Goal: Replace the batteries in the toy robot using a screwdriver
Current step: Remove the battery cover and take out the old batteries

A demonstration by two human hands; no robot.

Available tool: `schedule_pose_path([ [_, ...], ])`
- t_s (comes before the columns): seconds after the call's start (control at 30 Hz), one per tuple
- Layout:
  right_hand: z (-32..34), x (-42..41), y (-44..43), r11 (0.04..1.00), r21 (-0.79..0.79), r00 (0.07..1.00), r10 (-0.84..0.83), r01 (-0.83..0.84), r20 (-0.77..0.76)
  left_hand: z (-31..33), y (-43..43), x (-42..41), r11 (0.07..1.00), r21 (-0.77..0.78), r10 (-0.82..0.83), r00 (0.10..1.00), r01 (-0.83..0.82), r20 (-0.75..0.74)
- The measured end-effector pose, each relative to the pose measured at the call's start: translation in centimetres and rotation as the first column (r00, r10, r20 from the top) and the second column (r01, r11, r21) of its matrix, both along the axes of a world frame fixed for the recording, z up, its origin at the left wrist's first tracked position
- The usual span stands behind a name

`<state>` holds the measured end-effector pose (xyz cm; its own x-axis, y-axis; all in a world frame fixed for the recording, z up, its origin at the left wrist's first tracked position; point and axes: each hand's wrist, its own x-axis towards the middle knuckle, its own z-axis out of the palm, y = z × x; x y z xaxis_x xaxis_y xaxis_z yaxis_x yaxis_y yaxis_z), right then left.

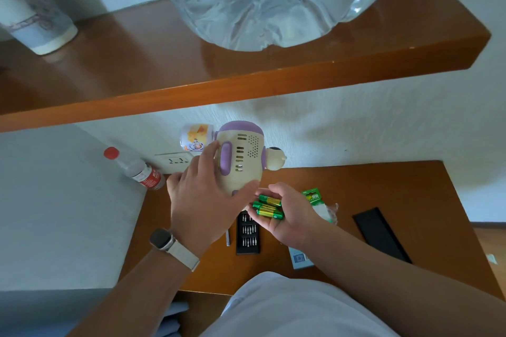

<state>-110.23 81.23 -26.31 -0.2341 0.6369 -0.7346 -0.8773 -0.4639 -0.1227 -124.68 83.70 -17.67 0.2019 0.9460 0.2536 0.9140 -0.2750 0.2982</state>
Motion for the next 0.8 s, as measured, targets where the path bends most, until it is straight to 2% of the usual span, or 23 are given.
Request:
schedule_pose_path([
  [0.17, 1.6, -0.8, 0.2, 0.997, 0.048, 0.998, -0.056, 0.058, -0.037, -0.7, -0.2, 0.6, 0.998, -0.049, -0.035, 0.995, 0.031, -0.091],
  [0.3, 1.6, -0.8, -0.1, 0.995, 0.079, 0.996, -0.051, 0.056, -0.069, -1.3, 0.3, 0.4, 0.991, -0.135, -0.023, 0.999, 0.019, -0.031],
  [0.4, 1.4, -0.5, 0.0, 0.994, 0.099, 0.995, -0.046, 0.055, -0.083, -1.3, 0.6, 0.3, 0.992, -0.123, -0.018, 1.0, 0.017, -0.008],
  [0.8, -0.4, -0.5, 0.6, 0.999, 0.041, 0.999, 0.011, -0.013, 0.052, -1.6, 0.6, -0.8, 0.998, -0.063, 0.003, 0.999, 0.001, 0.051],
])
